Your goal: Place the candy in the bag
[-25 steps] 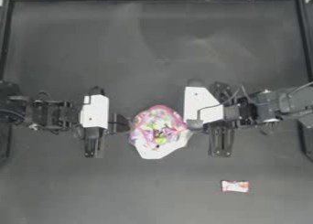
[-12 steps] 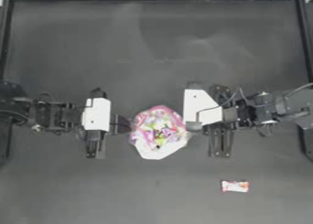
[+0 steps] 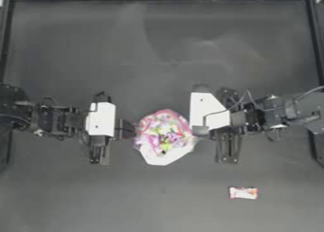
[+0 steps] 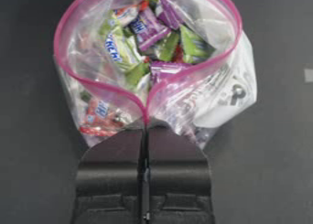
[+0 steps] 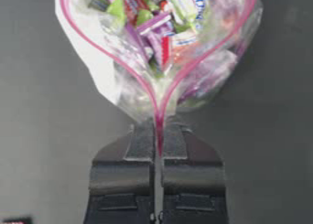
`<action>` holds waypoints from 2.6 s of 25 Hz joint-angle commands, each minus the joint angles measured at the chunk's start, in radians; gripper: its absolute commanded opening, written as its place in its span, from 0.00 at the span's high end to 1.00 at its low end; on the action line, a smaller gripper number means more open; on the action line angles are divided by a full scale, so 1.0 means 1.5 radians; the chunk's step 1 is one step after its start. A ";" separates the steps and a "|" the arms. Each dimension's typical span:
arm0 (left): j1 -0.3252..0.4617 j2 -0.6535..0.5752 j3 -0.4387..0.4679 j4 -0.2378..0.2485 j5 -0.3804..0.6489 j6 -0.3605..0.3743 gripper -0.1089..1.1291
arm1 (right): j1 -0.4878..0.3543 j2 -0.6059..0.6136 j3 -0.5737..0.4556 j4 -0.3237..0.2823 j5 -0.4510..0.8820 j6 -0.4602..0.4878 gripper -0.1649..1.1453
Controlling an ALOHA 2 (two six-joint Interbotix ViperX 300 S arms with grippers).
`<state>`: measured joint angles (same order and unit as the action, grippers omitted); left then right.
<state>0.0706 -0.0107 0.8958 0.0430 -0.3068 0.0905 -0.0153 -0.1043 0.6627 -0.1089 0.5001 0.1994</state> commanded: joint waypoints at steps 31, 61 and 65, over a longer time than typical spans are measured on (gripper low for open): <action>-0.007 -0.032 -0.013 0.001 0.000 0.002 0.87 | -0.022 -0.094 -0.050 0.018 0.098 -0.018 0.10; -0.005 -0.033 -0.013 0.000 -0.002 0.016 0.87 | 0.038 -0.337 -0.019 0.060 0.352 0.022 0.11; -0.004 -0.033 -0.013 0.000 -0.002 0.016 0.87 | 0.079 -0.340 0.002 0.052 0.359 0.083 0.11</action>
<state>0.0629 -0.0107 0.8943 0.0430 -0.3053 0.1135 0.0813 -0.6044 0.6703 -0.0261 1.0385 0.3053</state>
